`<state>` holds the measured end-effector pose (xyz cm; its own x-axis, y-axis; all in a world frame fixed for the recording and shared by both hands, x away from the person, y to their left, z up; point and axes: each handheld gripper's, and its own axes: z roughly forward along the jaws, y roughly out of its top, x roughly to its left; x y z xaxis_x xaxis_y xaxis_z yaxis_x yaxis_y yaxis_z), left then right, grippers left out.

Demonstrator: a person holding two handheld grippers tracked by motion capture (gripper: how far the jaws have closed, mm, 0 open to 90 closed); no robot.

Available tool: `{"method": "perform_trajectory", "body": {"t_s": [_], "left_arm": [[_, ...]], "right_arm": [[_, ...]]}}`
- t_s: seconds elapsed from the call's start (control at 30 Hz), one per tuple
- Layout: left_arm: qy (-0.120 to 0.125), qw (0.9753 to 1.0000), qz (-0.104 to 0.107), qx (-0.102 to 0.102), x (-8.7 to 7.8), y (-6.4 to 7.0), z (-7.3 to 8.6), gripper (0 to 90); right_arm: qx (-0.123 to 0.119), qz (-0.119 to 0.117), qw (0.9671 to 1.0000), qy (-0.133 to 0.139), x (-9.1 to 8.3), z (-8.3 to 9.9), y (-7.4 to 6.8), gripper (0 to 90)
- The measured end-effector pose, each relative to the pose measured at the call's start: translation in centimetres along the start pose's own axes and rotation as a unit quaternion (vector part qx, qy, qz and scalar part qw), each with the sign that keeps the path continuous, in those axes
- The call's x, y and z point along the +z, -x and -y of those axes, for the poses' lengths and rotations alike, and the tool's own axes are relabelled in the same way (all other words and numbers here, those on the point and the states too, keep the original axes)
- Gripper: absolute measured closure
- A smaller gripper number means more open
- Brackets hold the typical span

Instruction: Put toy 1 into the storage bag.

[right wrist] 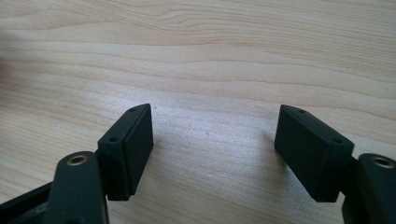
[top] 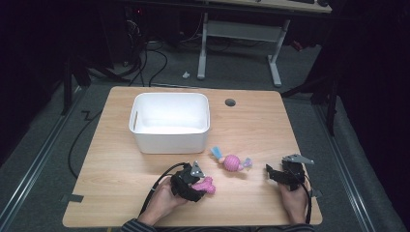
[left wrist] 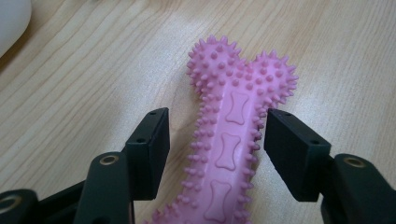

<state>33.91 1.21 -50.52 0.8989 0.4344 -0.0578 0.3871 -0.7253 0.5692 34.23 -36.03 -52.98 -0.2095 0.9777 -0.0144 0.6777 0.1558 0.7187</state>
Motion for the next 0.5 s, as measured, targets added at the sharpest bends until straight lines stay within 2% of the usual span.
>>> {"method": "perform_trajectory", "body": {"t_s": [0.07,0.13,0.27,0.37,0.5], "left_arm": [[-0.012,0.9999,0.001,0.008,0.27,0.21,0.01,39.5],[-0.013,0.9998,-0.003,0.013,0.52,0.35,0.06,39.9],[-0.010,0.9999,-0.004,0.007,0.53,0.24,-0.05,46.4],[-0.011,0.9999,-0.001,0.011,0.51,0.31,-0.09,50.2],[-0.017,0.9997,0.009,0.012,0.37,0.05,-0.18,53.6]], "right_arm": [[0.000,0.000,1.0000,0.000,0.00,0.00,-0.01,28.2],[0.000,0.000,1.0000,0.000,0.00,0.00,0.00,28.1],[0.000,0.000,1.0000,0.000,0.00,0.00,-0.01,28.1],[0.000,0.000,1.0000,0.000,0.00,0.00,-0.01,28.1],[-0.001,0.000,1.0000,0.000,-0.01,0.00,-0.02,27.9]]}}
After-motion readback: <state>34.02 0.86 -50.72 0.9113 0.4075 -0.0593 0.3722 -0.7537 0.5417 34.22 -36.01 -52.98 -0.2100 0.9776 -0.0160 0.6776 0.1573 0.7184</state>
